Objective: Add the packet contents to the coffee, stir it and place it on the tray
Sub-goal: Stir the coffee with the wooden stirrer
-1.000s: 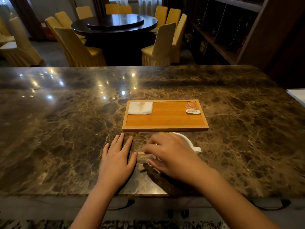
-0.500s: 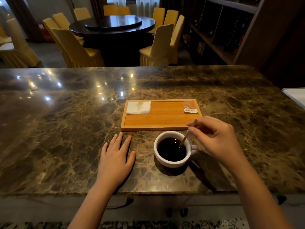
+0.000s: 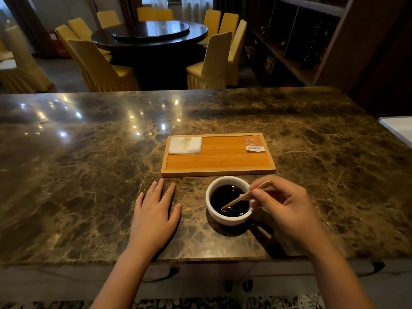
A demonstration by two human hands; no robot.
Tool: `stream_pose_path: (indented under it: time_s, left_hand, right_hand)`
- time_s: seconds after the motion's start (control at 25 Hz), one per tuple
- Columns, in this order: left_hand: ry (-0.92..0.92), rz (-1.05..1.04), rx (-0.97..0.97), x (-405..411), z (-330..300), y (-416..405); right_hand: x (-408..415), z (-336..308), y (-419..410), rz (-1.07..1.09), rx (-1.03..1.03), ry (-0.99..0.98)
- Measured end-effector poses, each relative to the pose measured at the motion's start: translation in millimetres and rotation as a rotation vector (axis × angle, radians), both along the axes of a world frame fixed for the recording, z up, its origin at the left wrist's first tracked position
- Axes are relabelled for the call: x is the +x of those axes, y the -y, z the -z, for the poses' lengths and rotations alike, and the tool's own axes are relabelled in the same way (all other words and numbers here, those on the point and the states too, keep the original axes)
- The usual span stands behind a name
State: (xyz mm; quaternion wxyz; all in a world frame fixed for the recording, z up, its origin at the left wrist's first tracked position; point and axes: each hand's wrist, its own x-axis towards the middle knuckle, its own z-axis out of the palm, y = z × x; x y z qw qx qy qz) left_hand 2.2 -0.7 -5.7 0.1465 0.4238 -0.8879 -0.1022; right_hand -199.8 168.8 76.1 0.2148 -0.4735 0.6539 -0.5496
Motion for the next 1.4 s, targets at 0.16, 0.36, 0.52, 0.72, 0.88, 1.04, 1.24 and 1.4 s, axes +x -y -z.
stream_pose_path:
  time_s: [0.16, 0.36, 0.52, 0.72, 0.88, 1.04, 1.24, 1.4]
  left_hand:
    - [0.000, 0.003, 0.002, 0, 0, 0]
    - [-0.001, 0.001, -0.003, 0, -1, -1]
    - [0.001, 0.003, 0.001, 0, -1, 0]
    - [-0.005, 0.000, 0.001, 0, -1, 0]
    - [0.001, 0.001, -0.001, -1, 0, 0]
    - [0.003, 0.001, 0.000, 1, 0, 0]
    - [0.000, -0.004, 0.006, 0, 0, 0]
    - [-0.005, 0.000, 0.010, 0, 0, 0]
  right_hand:
    - [4, 8, 9, 0.108, -0.068, -0.037]
    - [-4, 1, -1, 0.154, -0.055, -0.252]
    - [-2, -3, -8, 0.140, 0.012, -0.268]
    - [7, 2, -4, 0.067, -0.039, -0.056]
    - [11, 14, 4, 0.043, -0.105, 0.017]
    - [7, 14, 2, 0.123, -0.099, -0.202]
    - [9, 5, -6, 0.138, -0.070, -0.410]
    - [10, 5, -8, 0.113, -0.061, -0.334]
